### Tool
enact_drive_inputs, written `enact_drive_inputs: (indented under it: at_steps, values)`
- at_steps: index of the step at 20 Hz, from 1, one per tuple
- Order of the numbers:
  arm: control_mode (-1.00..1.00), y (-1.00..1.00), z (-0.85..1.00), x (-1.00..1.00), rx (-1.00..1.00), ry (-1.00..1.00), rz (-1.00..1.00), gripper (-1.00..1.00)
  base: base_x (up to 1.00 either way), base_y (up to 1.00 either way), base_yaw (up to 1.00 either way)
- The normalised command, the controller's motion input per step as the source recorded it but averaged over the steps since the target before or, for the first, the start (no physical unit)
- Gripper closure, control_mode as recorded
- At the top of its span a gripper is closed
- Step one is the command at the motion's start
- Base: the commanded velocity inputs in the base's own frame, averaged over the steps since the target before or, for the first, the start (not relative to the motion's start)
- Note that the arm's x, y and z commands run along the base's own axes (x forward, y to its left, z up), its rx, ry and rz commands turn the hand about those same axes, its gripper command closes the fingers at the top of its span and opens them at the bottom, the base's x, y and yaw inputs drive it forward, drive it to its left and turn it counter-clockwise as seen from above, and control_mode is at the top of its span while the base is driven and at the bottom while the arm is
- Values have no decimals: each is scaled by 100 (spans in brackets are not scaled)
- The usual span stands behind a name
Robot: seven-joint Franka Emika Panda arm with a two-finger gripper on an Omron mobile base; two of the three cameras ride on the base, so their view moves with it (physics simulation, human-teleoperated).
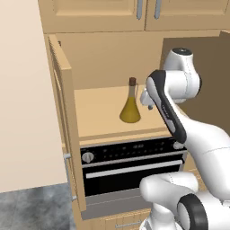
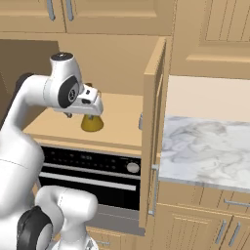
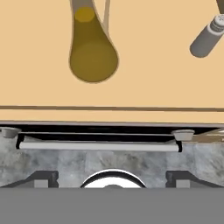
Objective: Retrieve the bottle and the shaker from the cabinet and place them next to the mixing bowl on the counter. Then add garlic from the fridge to the mixing bowl.
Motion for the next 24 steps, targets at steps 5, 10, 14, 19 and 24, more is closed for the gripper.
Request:
enact_drive_inputs:
  at_steps: [5, 10, 14, 19, 24]
  values:
    - [-100, 47, 0, 12, 0, -19, 0, -100, 0, 0, 0]
    - [-100, 45, 0, 33, 0, -8, 0, -100, 0, 0, 0]
    - [-100, 41, 0, 34, 0, 0, 0, -100, 0, 0, 0]
    - [-100, 8, 0, 35, 0, 0, 0, -100, 0, 0, 0]
    - [-100, -30, 0, 28, 0, 0, 0, -100, 0, 0, 0]
